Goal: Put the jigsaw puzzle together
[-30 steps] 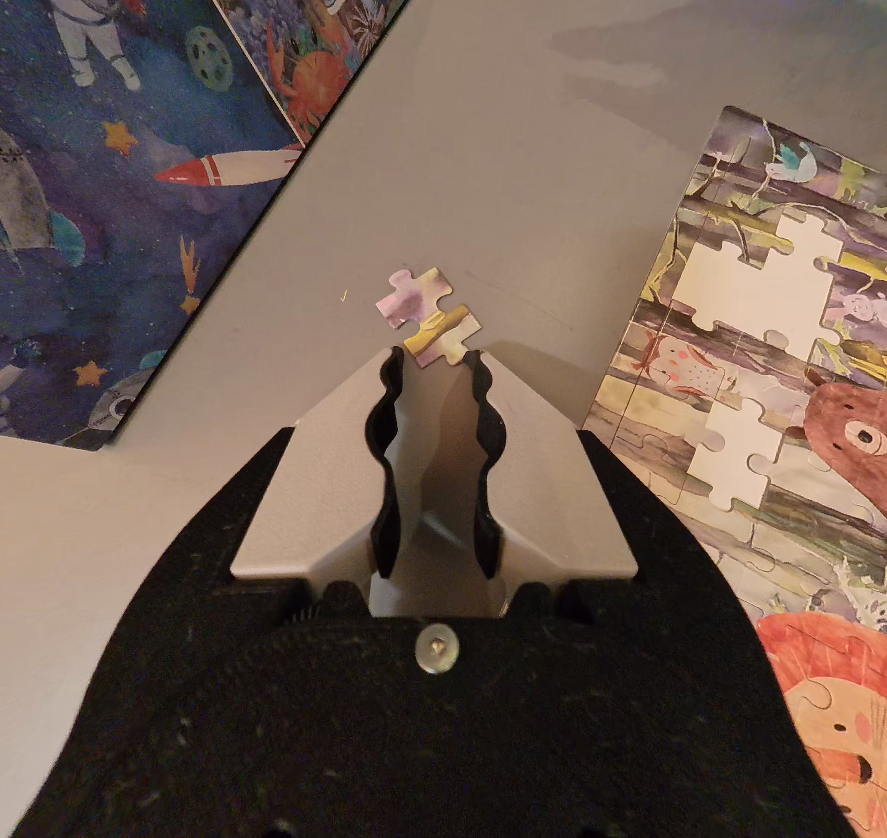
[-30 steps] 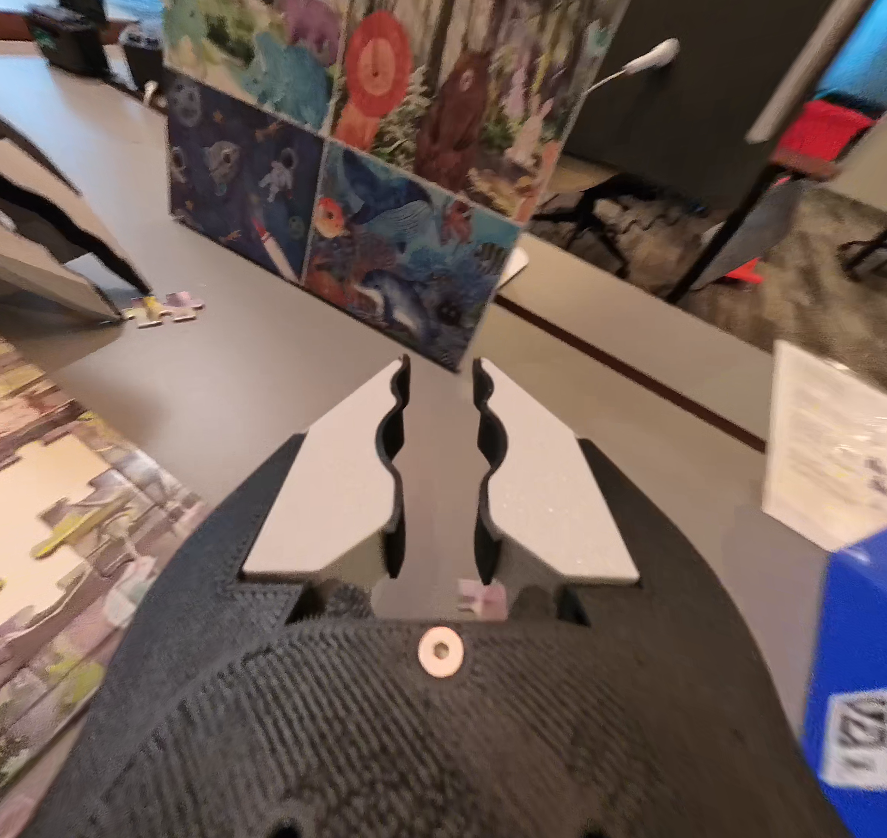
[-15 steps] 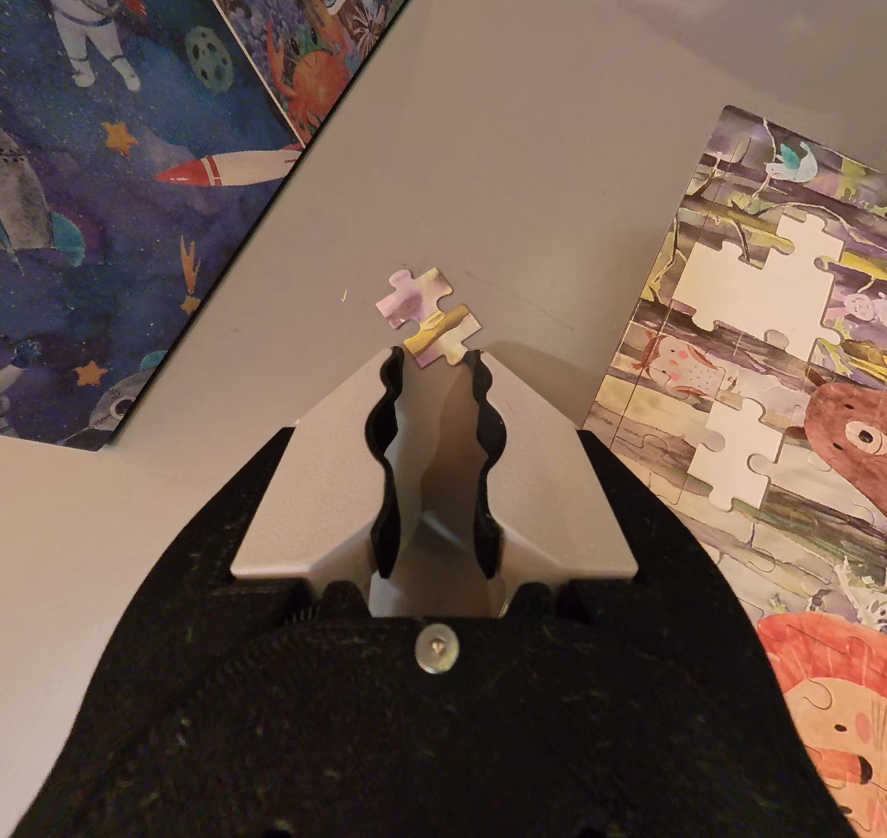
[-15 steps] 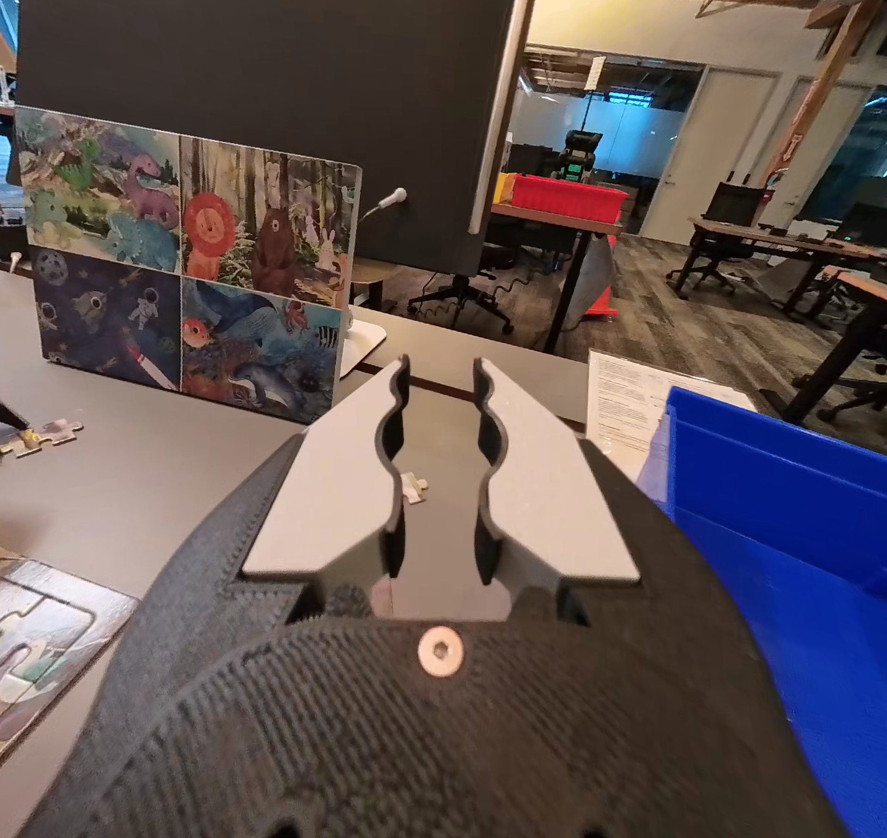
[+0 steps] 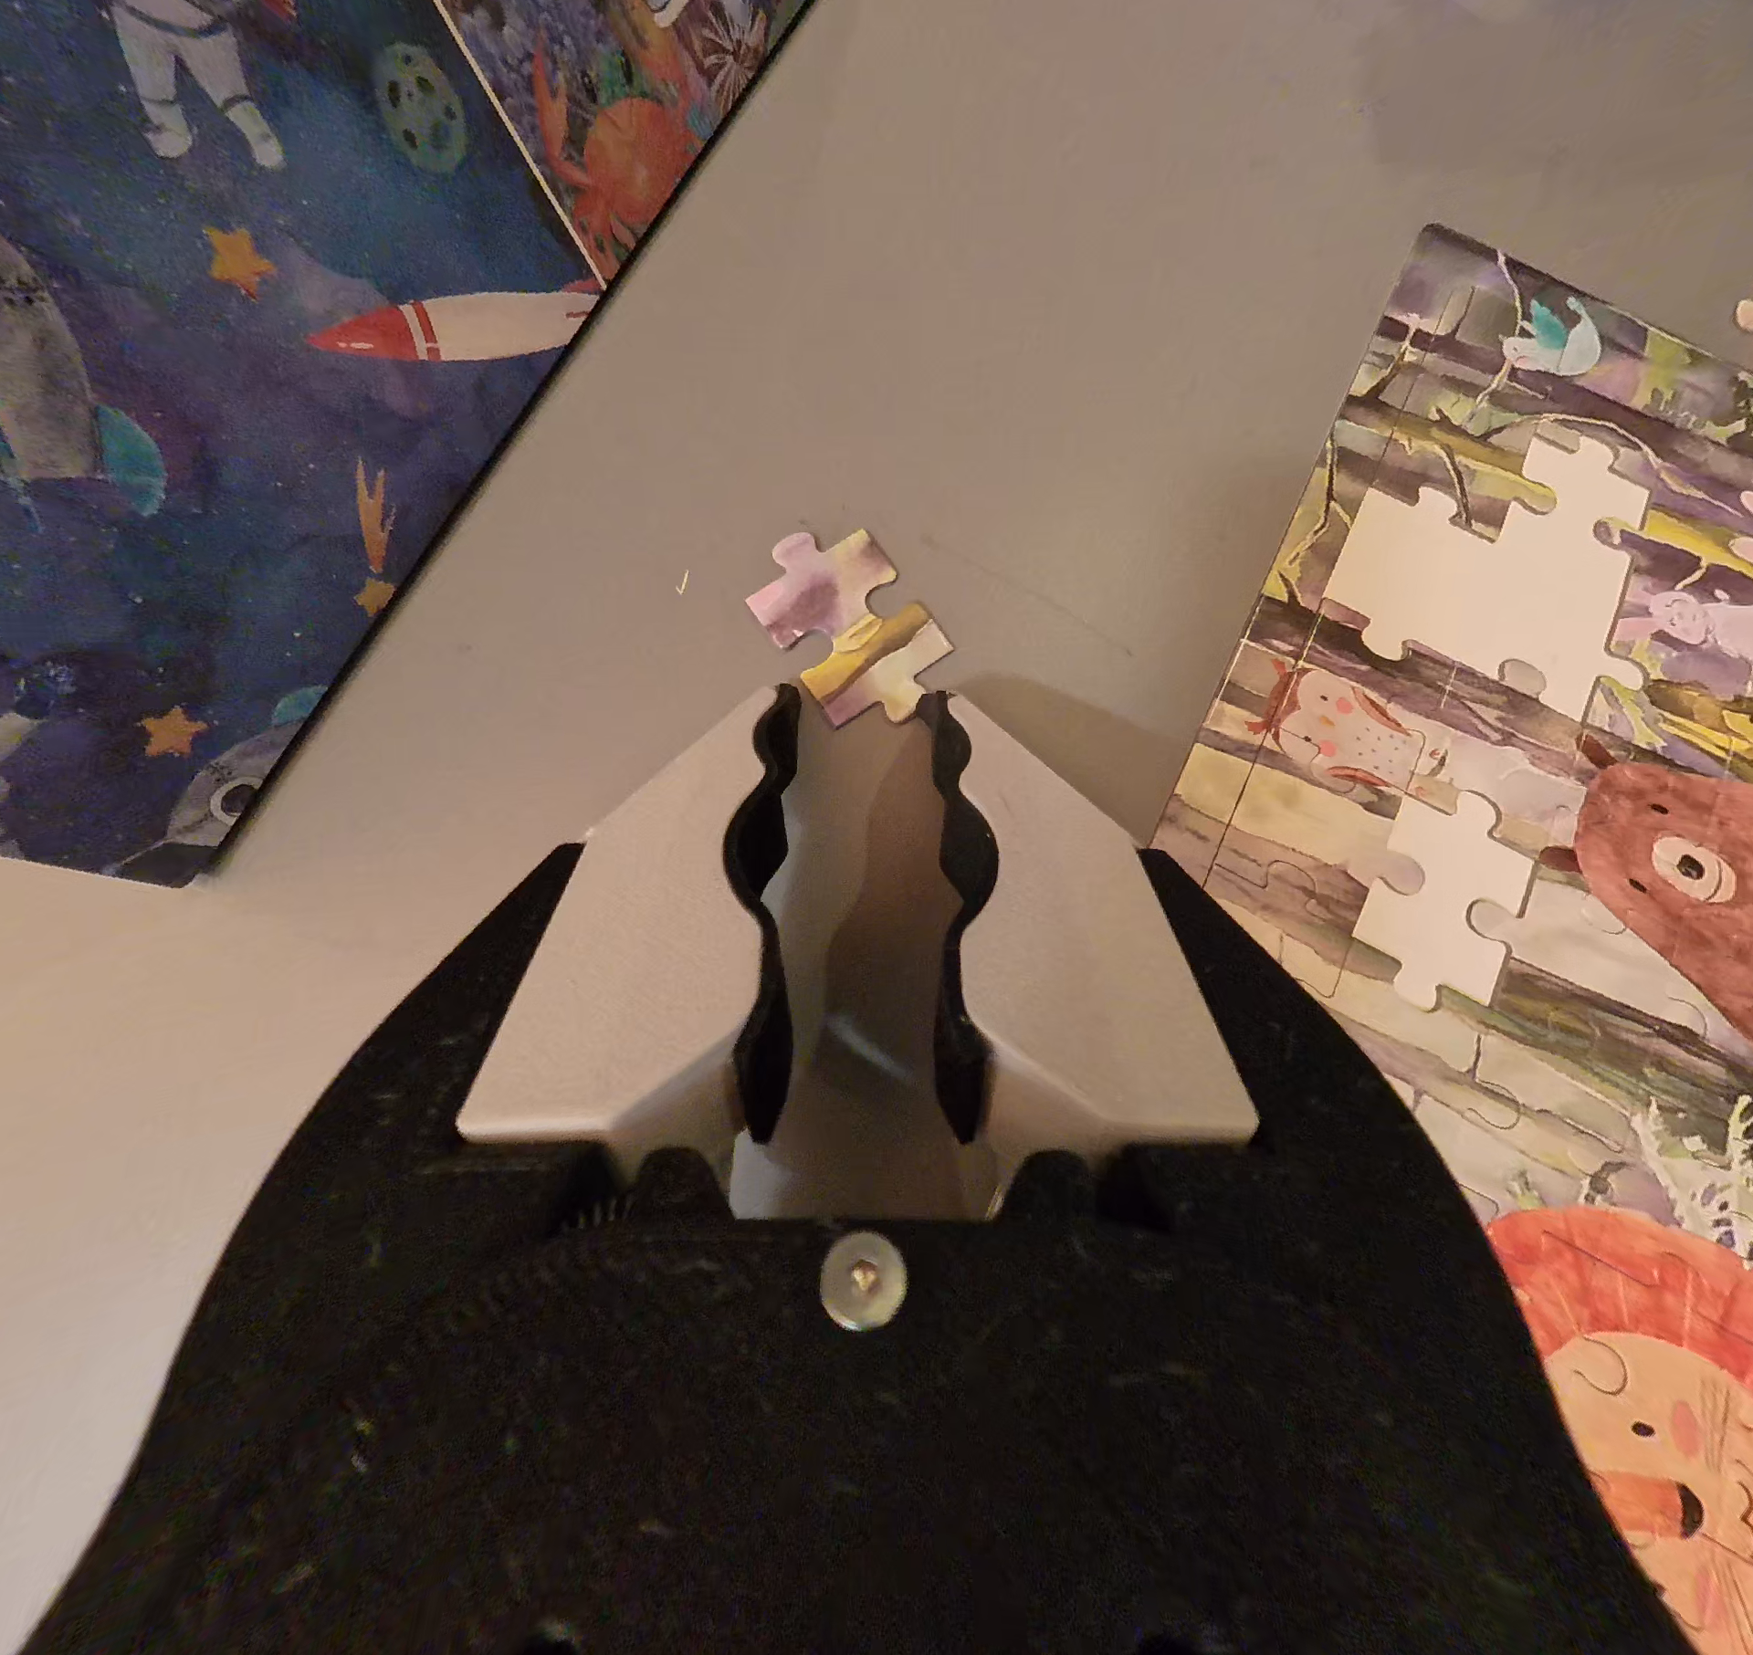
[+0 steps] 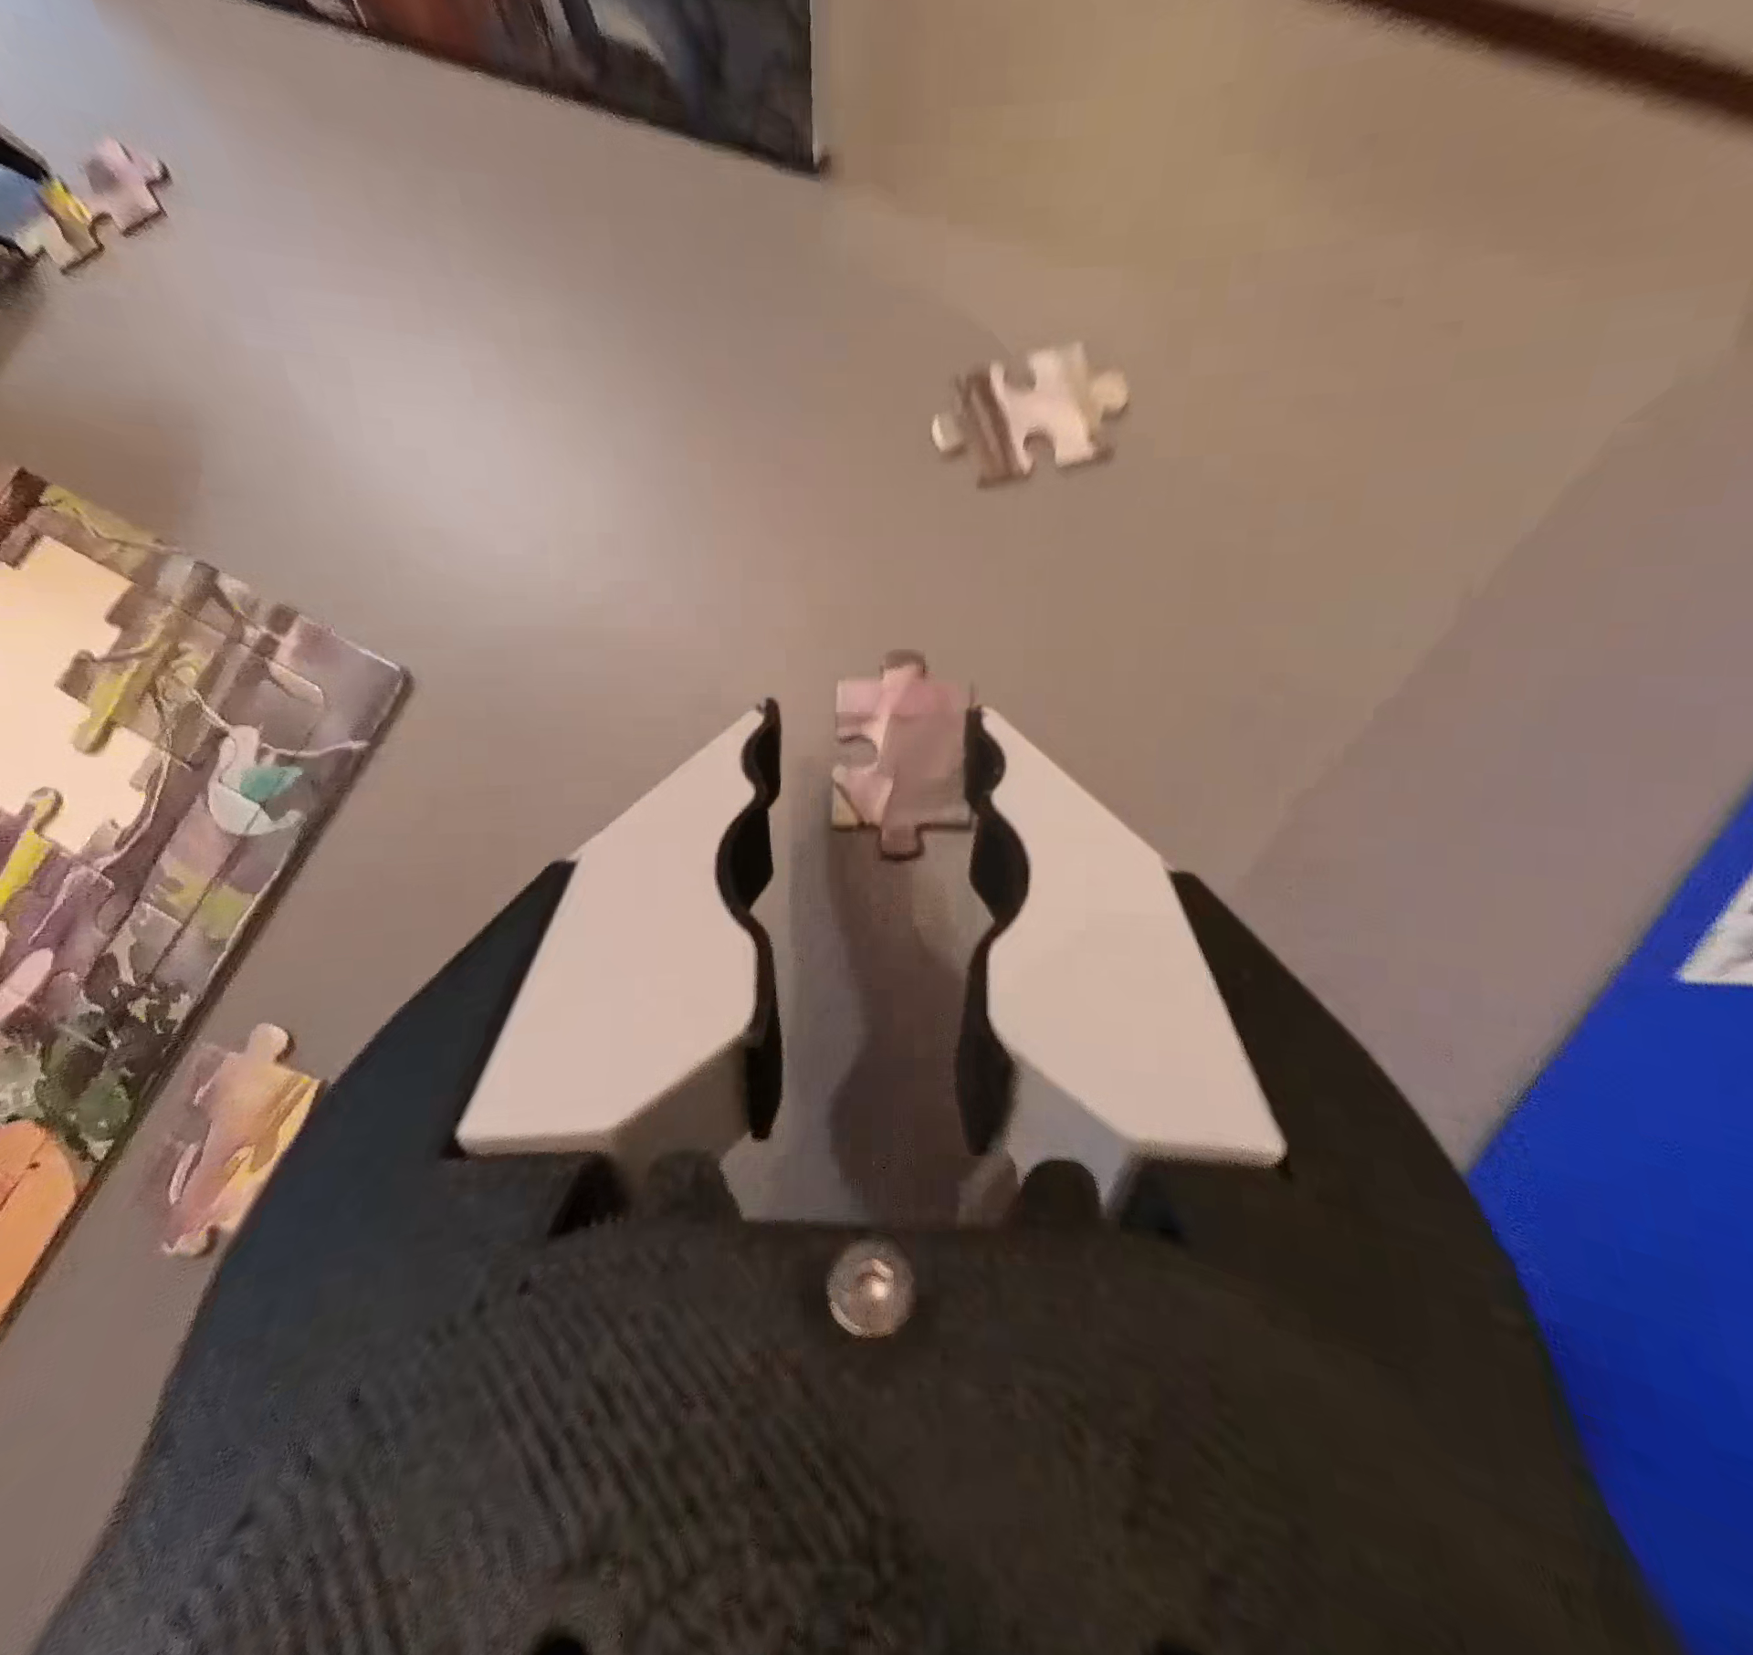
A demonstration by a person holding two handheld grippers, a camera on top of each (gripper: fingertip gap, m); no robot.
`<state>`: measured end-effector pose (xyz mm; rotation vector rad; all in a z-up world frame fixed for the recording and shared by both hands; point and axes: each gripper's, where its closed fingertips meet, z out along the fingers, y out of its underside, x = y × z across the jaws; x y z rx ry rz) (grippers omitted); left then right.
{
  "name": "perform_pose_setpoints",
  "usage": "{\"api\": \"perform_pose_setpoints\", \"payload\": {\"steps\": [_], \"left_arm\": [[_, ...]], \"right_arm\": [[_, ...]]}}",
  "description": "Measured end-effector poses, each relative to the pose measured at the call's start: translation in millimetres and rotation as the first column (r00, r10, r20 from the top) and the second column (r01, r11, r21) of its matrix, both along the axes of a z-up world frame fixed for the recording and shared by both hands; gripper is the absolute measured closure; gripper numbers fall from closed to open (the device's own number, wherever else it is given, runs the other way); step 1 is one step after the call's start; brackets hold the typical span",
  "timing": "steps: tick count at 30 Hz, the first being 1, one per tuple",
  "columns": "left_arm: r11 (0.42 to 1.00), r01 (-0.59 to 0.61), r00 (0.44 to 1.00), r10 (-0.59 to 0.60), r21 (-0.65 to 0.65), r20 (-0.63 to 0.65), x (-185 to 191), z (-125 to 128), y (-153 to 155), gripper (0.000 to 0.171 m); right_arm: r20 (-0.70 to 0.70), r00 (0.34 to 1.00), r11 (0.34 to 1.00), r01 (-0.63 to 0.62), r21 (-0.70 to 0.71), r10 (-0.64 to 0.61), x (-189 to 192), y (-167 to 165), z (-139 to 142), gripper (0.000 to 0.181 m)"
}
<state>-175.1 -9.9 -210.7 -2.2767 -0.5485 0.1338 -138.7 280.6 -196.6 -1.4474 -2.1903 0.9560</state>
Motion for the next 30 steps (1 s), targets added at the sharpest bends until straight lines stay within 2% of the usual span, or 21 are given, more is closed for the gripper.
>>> {"api": "perform_pose_setpoints", "payload": {"steps": [2,8,9,14,17,20,23,27,30], "left_arm": [[1.000,-0.002,1.000,0.002,0.007,0.011,-0.3,0.1,-0.1,0.146],[1.000,-0.006,0.999,0.006,0.024,0.038,-0.9,0.7,-0.4,0.147],[1.000,-0.006,0.999,0.005,0.024,0.039,-0.9,0.7,-0.4,0.147],[1.000,-0.004,1.000,0.004,0.013,0.021,-0.6,0.4,-0.3,0.146],[1.000,-0.002,1.000,0.002,0.005,0.008,-0.3,0.2,-0.4,0.146],[1.000,-0.001,1.000,0.001,0.002,0.003,-0.2,0.0,-0.3,0.145],[1.000,-0.001,1.000,0.001,0.003,0.004,-0.2,0.0,-0.4,0.145],[1.000,-0.001,1.000,0.001,0.005,0.008,-0.4,0.1,-0.5,0.146],[1.000,-0.001,1.000,0.001,0.003,0.004,-0.3,0.0,-0.6,0.145]], "right_arm": [[0.040,0.999,0.999,0.021,0.025,-0.022,1.4,5.5,-11.5,0.144],[0.007,0.998,0.995,0.061,0.073,-0.061,-3.2,17.9,-12.7,0.157],[0.010,0.999,0.996,0.052,0.072,-0.053,-2.6,17.2,-12.7,0.162],[0.006,0.999,0.996,0.035,0.080,-0.035,-3.4,14.8,-12.5,0.163],[0.000,1.000,0.999,-0.009,0.038,0.009,-3.5,2.5,-10.8,0.163],[-0.043,0.994,0.993,-0.105,-0.055,0.103,-1.9,-22.6,1.0,0.163],[-0.148,0.961,0.958,-0.253,-0.135,0.233,2.8,-58.5,23.0,0.163],[-0.272,0.865,0.874,-0.468,-0.130,0.422,17.5,-120.4,42.3,0.163],[-0.275,0.762,0.785,-0.618,-0.040,0.586,33.7,-167.4,37.0,0.163]]}}
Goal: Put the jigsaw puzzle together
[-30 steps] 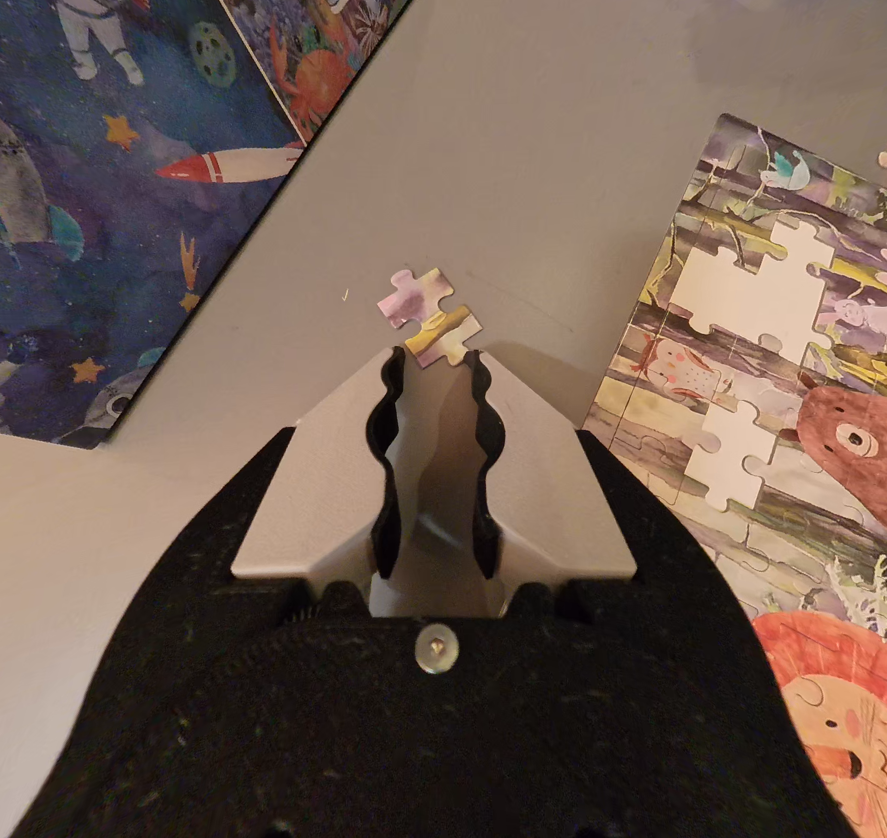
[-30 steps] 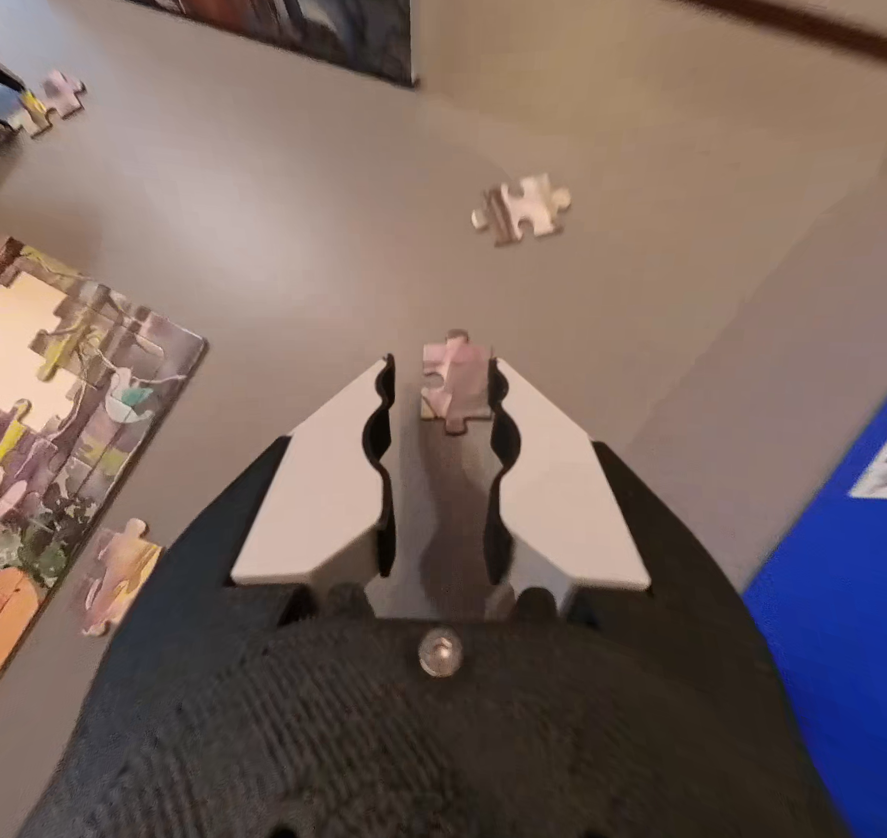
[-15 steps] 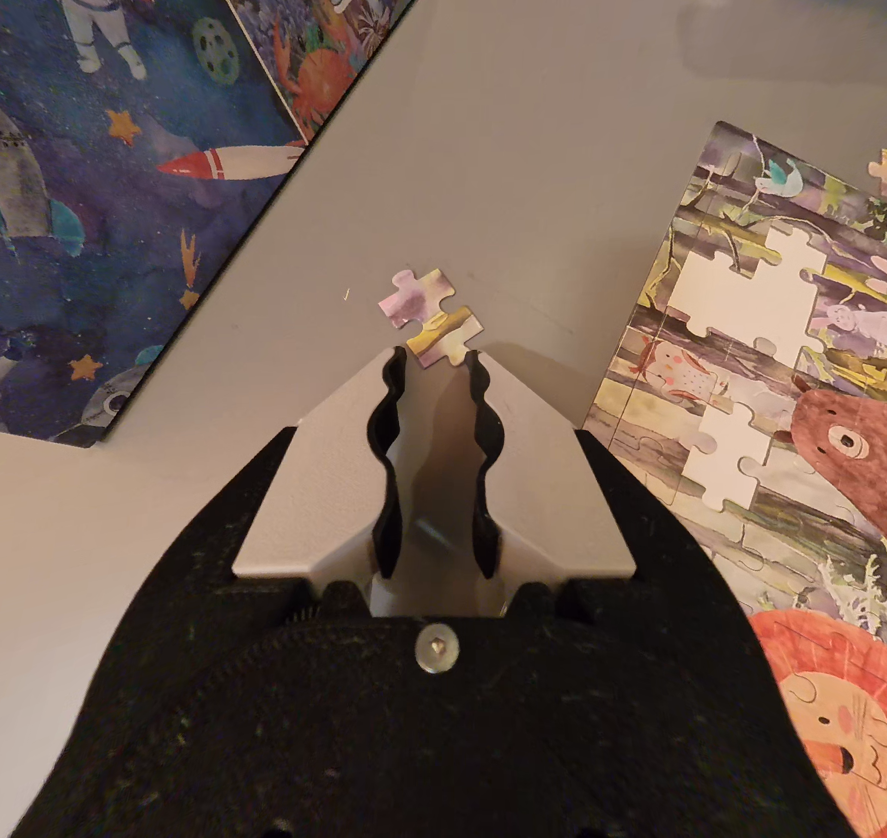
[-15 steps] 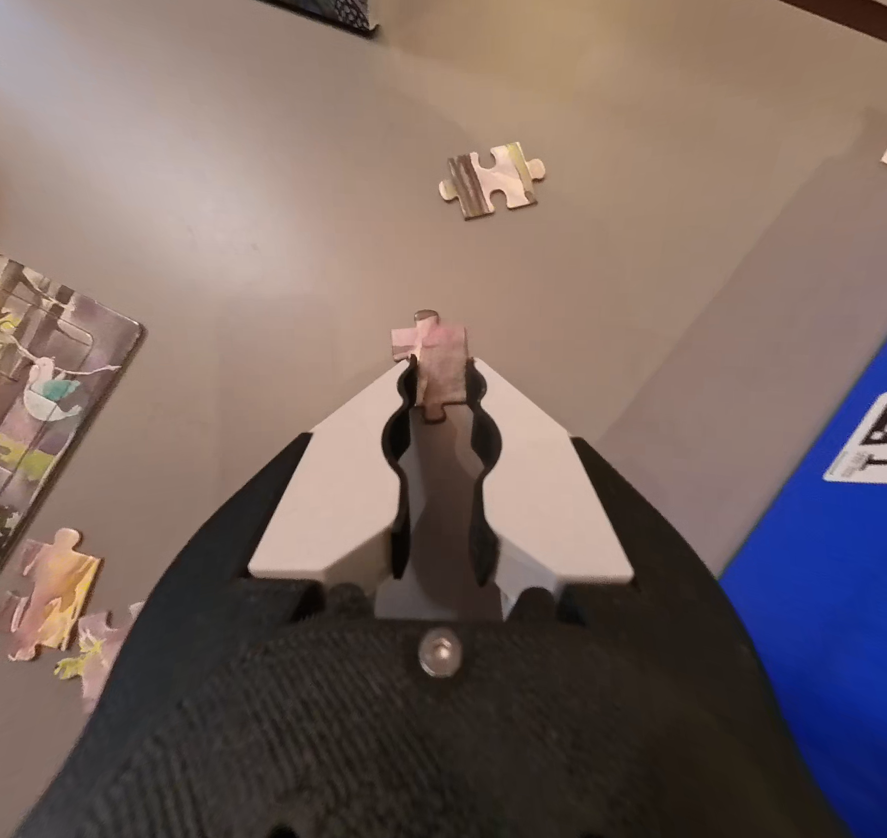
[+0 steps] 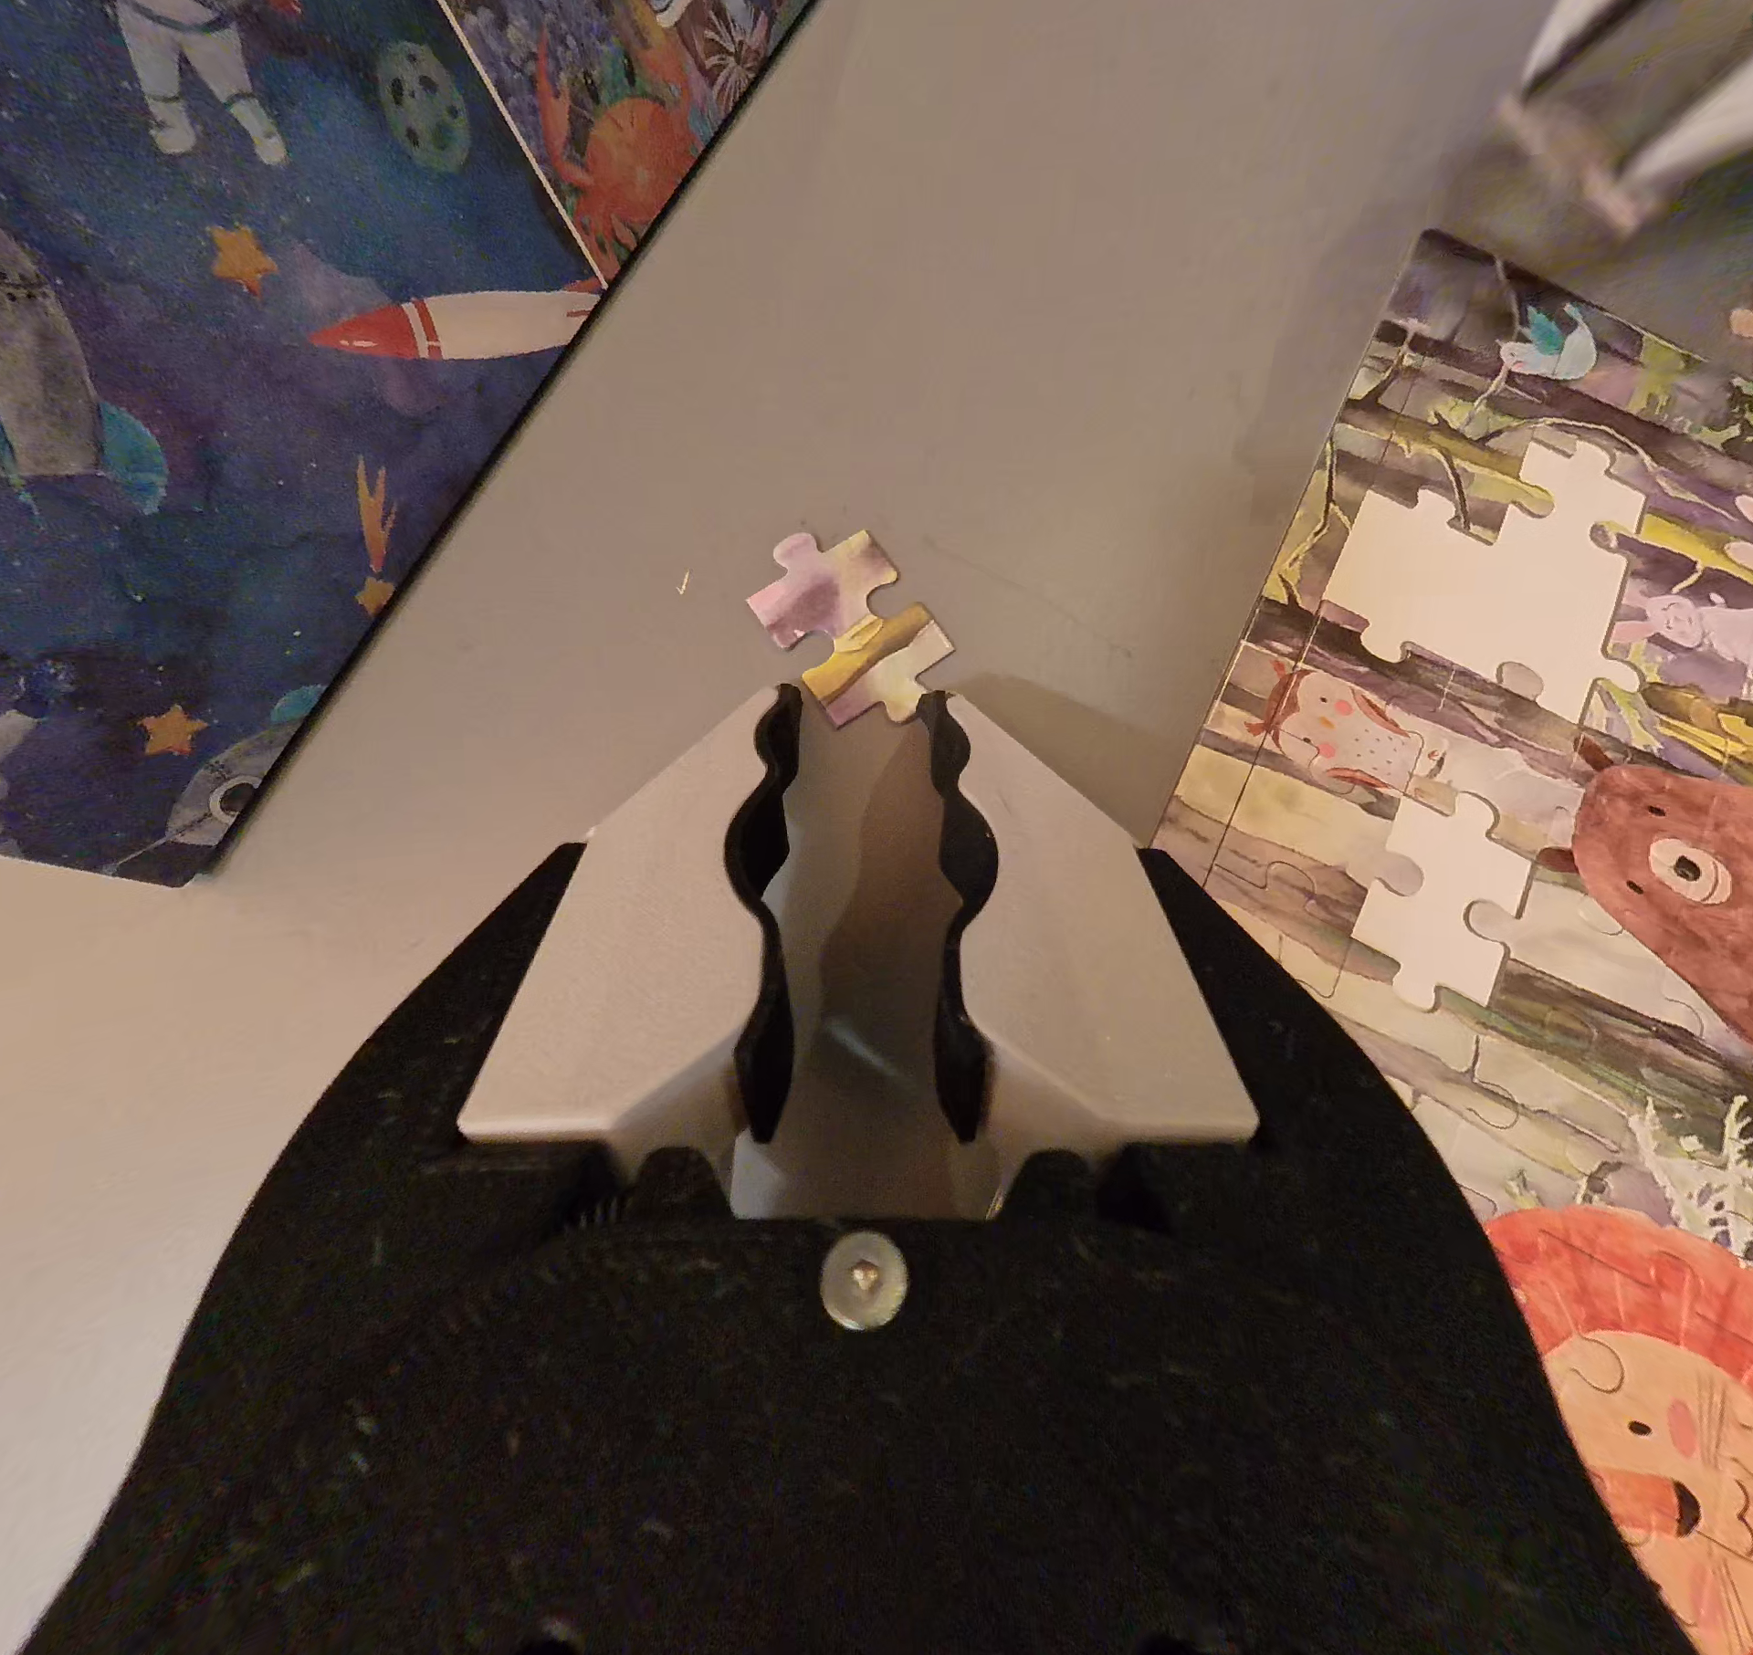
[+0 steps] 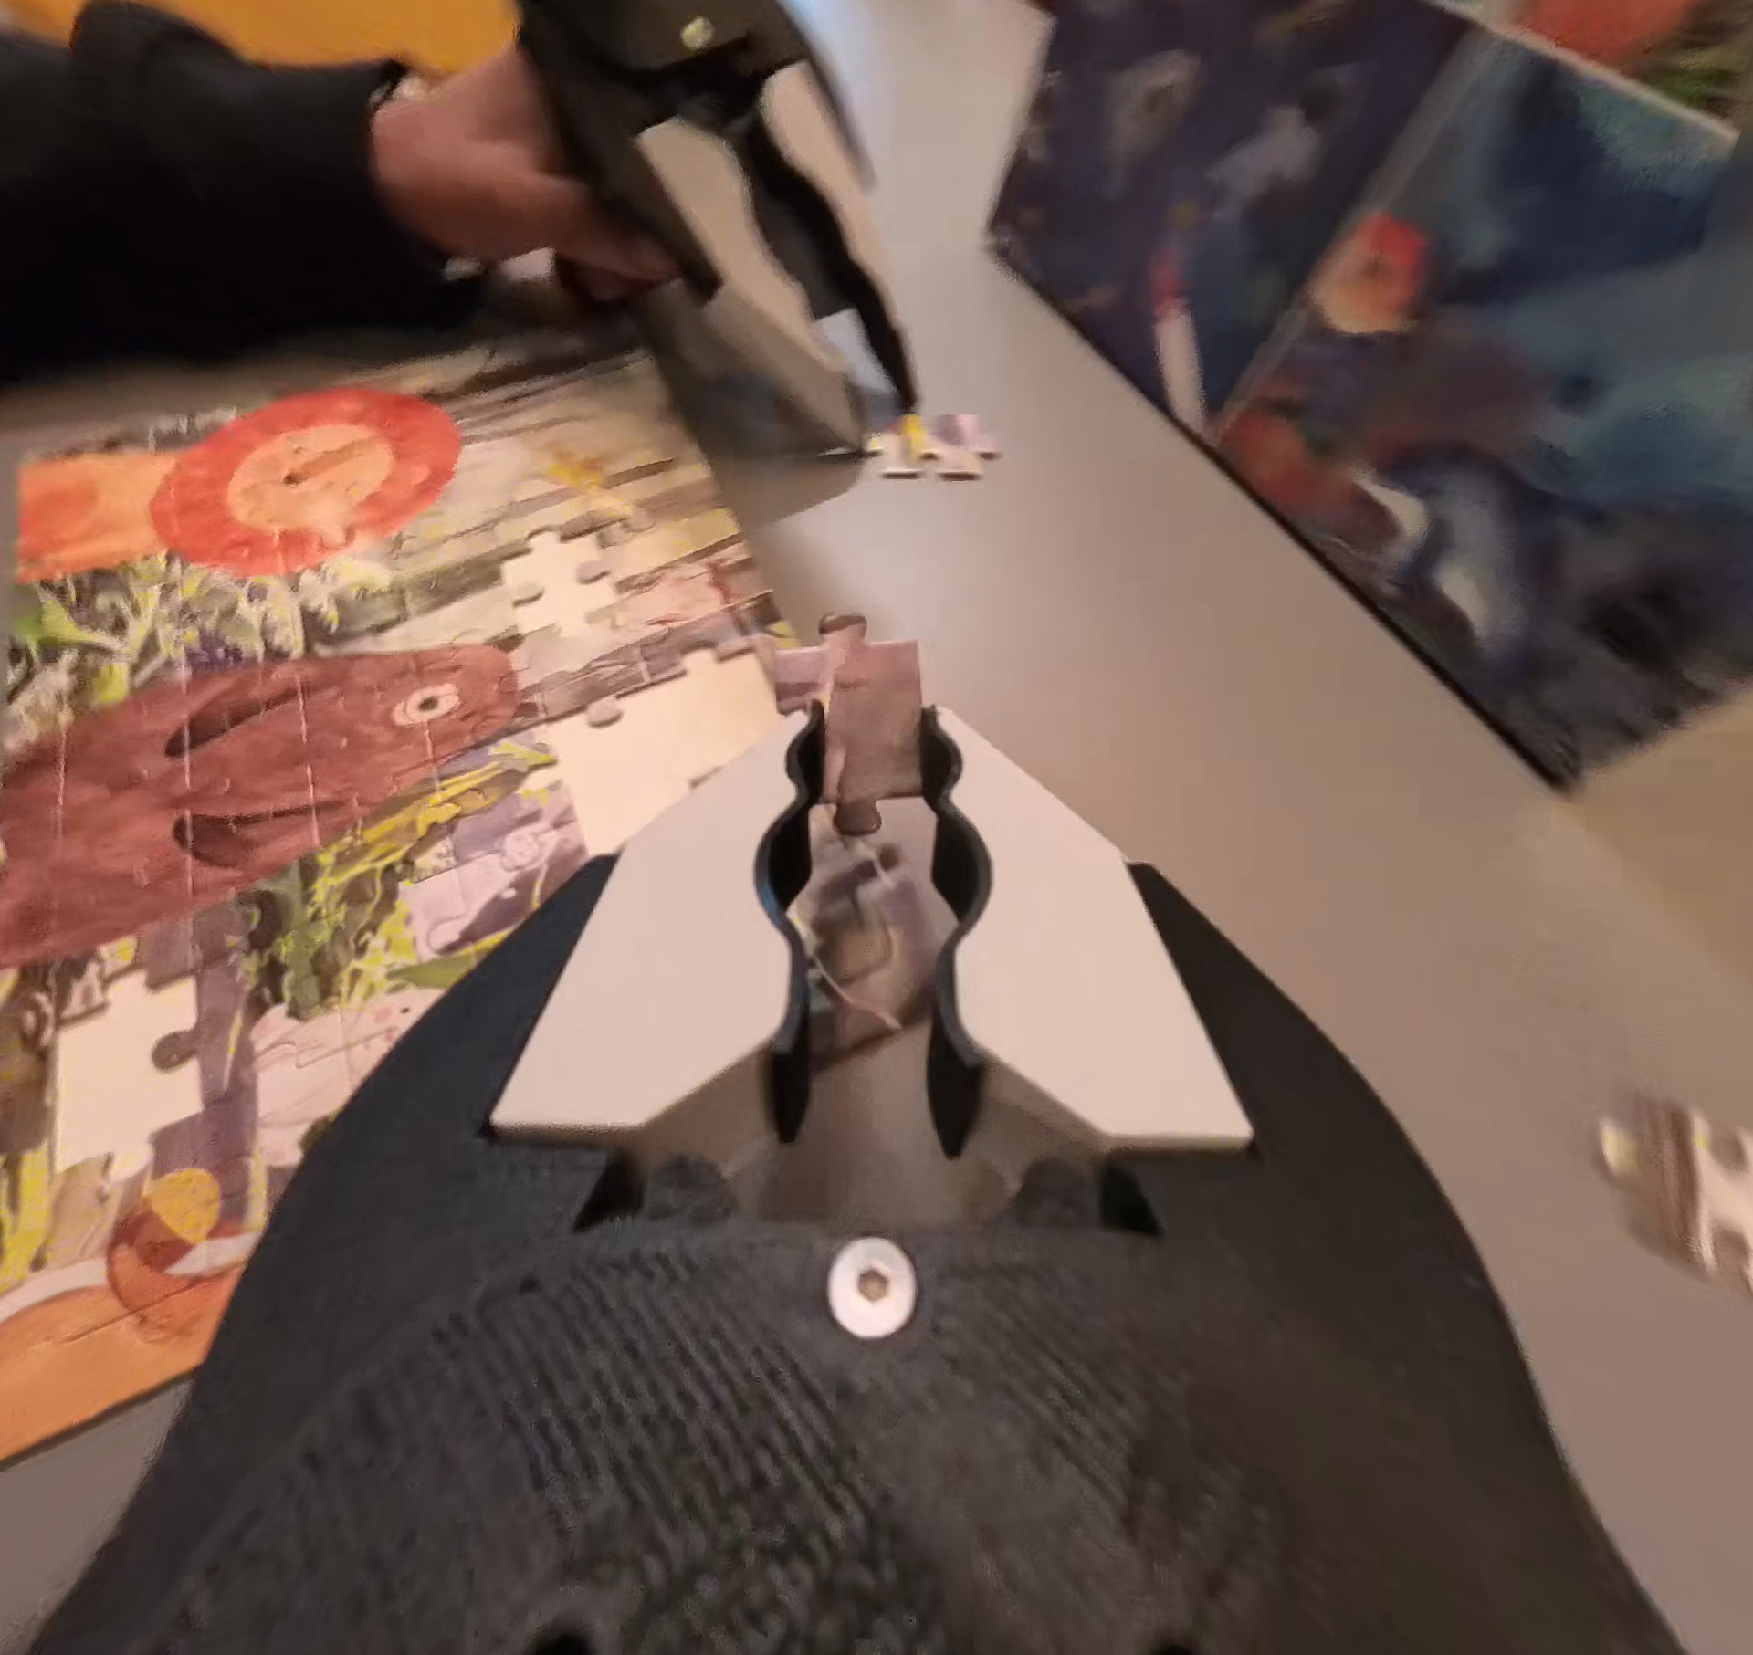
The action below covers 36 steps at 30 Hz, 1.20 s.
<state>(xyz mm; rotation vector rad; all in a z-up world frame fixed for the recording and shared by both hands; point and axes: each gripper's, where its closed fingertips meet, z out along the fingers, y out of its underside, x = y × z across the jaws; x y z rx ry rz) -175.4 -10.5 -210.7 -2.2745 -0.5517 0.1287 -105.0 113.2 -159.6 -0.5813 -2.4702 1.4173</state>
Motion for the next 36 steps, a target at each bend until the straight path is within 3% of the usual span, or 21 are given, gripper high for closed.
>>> {"api": "perform_pose_setpoints", "payload": {"steps": [4,7,10,14,19,26,36], "left_arm": [[1.000,-0.014,0.999,0.015,0.016,-0.046,-1.6,5.5,-1.4,0.148],[0.983,-0.044,0.994,0.060,0.177,-0.087,1.5,38.3,-4.8,0.153],[0.943,-0.001,1.000,0.009,0.332,-0.022,20.7,69.8,6.4,0.154],[0.961,0.116,0.982,-0.149,0.251,0.114,61.1,43.5,32.8,0.154],[0.961,0.182,0.972,-0.208,0.210,0.111,83.6,28.9,53.5,0.159],[0.964,0.181,0.968,-0.210,0.194,0.138,85.3,20.8,54.8,0.160],[0.971,0.191,0.964,-0.213,0.142,0.161,87.5,11.6,55.6,0.160]], "right_arm": [[-0.019,0.987,0.970,-0.152,0.188,0.158,11.1,-33.0,-22.0,0.163],[0.008,0.974,0.941,-0.220,0.256,0.226,17.2,-41.8,-30.0,0.163],[0.040,0.962,0.917,-0.271,0.295,0.271,20.5,-45.0,-36.5,0.163],[0.079,0.954,0.893,-0.300,0.335,0.291,20.6,-45.2,-46.0,0.163],[0.082,0.952,0.899,-0.306,0.314,0.296,20.9,-46.8,-46.3,0.162],[0.078,0.960,0.918,-0.279,0.282,0.268,17.3,-42.3,-45.3,0.150],[0.094,0.969,0.944,-0.244,0.221,0.228,14.4,-43.1,-43.9,0.160]]}}
